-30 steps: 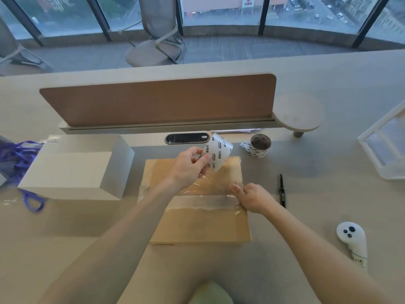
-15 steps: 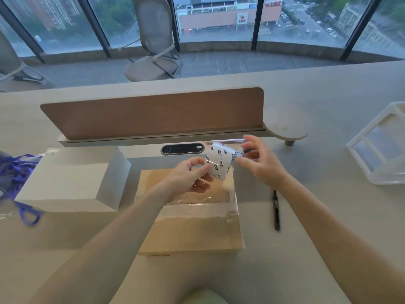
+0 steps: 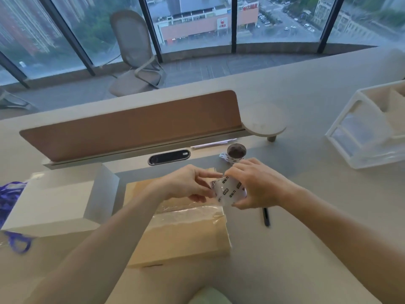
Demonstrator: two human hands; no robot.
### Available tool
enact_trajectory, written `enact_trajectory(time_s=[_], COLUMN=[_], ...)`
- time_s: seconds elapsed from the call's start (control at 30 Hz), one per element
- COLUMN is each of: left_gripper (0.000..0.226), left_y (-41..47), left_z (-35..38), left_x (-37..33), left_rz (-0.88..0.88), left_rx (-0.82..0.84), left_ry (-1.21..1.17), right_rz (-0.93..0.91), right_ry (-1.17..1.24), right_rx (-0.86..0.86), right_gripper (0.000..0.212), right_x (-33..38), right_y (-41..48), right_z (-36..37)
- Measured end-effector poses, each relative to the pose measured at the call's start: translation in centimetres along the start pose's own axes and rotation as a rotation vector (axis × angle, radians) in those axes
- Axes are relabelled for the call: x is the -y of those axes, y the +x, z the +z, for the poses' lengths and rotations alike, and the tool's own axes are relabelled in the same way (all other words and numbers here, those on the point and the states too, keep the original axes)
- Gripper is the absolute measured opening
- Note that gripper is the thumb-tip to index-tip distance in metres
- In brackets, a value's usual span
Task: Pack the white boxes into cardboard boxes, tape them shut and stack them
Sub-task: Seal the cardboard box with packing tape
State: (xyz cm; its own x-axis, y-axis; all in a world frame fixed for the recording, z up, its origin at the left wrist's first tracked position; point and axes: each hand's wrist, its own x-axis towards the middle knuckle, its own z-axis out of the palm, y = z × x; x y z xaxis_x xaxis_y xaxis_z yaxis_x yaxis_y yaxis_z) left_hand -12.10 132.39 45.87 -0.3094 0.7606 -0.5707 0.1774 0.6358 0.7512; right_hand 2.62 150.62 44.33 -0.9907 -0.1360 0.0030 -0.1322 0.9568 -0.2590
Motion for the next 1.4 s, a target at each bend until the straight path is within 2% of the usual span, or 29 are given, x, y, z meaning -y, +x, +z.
enact_trajectory(time_s=[0.07,0.13,0.37,0.5,0.73,0.87,1.07,1.3,1.4], left_gripper=[0.068,0.072,0.033,0.017,0.01,0.008,0.011,0.021,0.017], left_y=[0.5,0.9,3.2,5.6,10.5,14.2,21.1,28.7,31.1], left_z=[0.0,-0.2,-1.4,-1.9,-2.0,-1.8,-0.3,0.8,1.1], left_x=[-0.5,-1.0,-2.9,-5.7,-10.7,-13.0,-15.7,-15.9,-15.6], left_rz=[-0.03,-0.053,-0.041,0.016,0.062,0.093,0.169,0.121,0.114], left_rx=[0.023,0.022,-0.018,-0.05,-0.111,-0.202,-0.337,-0.353,-0.34], left_ry=[0.036,-0.014,-0.144,-0.06,0.08,0.177,0.422,0.532,0.634], right_rz=[-0.009,0.005,0.184,0.388,0.641,0.814,0.982,1.158,1.199], right_ry=[-0.024,-0.029,-0.073,-0.038,0.09,0.16,0.143,0.285,0.37], right_rx=[-0.03,-0.052,-0.28,-0.387,-0.532,-0.531,-0.447,-0.401,-0.385], right_gripper=[0.068,0.066,0.058,0.055,0.054,0.053,0.056,0.058,0.057], right_x=[-0.2,-0.4,-2.2,-3.5,-5.1,-6.5,-11.3,-16.3,-17.5], right_y=[-0.9,-1.9,-5.0,-5.9,-5.5,-4.2,-1.4,0.7,1.3], right_z=[-0.4,-0.7,0.2,1.8,3.6,3.4,3.7,6.8,7.9])
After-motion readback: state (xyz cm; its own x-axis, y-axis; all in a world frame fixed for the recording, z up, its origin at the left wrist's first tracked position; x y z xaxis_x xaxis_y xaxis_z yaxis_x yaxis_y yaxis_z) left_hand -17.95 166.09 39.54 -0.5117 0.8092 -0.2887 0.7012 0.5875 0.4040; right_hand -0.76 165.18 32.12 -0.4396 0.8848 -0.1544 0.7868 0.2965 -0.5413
